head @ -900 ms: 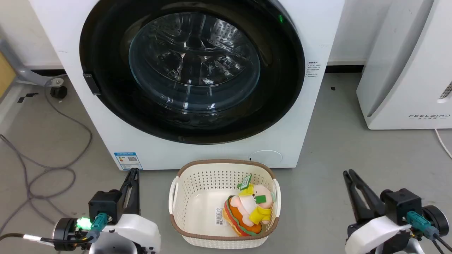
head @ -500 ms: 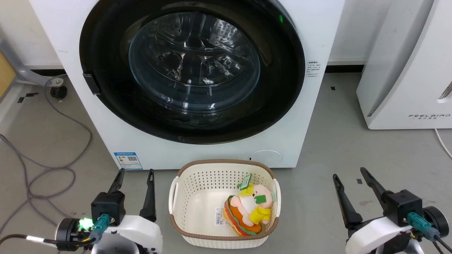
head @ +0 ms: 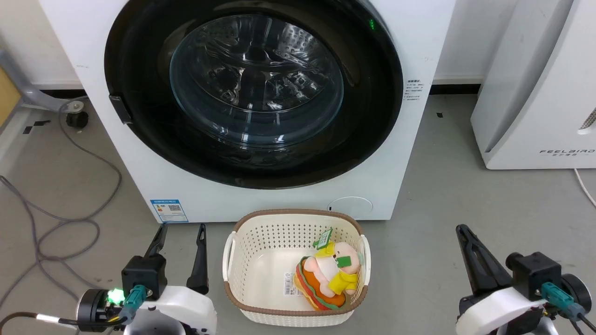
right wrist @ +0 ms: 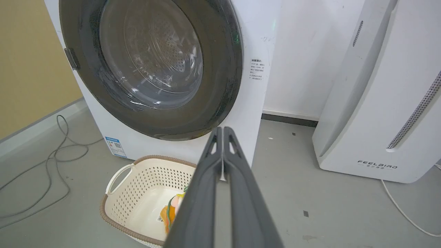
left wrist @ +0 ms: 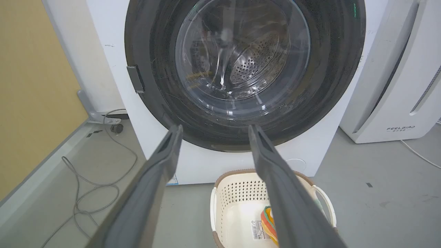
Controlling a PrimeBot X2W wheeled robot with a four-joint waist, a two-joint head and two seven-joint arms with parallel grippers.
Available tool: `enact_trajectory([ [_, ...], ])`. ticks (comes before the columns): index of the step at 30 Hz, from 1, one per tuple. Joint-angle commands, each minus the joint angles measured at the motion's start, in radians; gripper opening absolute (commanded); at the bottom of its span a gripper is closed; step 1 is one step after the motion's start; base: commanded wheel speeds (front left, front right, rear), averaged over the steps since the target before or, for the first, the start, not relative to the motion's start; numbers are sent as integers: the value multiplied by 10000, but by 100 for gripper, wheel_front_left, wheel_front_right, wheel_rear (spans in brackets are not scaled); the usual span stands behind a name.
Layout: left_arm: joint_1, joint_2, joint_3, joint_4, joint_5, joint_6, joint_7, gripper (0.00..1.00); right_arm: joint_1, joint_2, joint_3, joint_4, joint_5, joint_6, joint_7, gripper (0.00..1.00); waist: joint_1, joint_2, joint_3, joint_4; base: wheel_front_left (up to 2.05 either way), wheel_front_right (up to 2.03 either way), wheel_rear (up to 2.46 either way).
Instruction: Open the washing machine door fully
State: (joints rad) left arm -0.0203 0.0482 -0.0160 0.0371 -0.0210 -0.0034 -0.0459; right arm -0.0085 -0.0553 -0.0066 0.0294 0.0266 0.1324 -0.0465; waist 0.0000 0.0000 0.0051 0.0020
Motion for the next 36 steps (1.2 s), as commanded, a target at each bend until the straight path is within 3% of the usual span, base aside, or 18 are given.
enact_trajectory([
  [1, -112, 5, -5, 57, -51, -39, -98, 100, 29, 11, -28, 58, 158, -4, -88, 0, 0, 0, 9, 0, 0, 0, 0],
  [23, -458, 8, -70, 243, -331, 41, -558, 100, -1555, 16, -287, 949, 5230, -7, -264, 0, 0, 0, 402, -54, 0, 0, 0],
  [36, -768, 10, -147, 211, -545, 60, -830, 100, -4117, -330, -960, 2941, 7393, -8, 95, 0, 0, 0, 814, -11, 0, 0, 0],
])
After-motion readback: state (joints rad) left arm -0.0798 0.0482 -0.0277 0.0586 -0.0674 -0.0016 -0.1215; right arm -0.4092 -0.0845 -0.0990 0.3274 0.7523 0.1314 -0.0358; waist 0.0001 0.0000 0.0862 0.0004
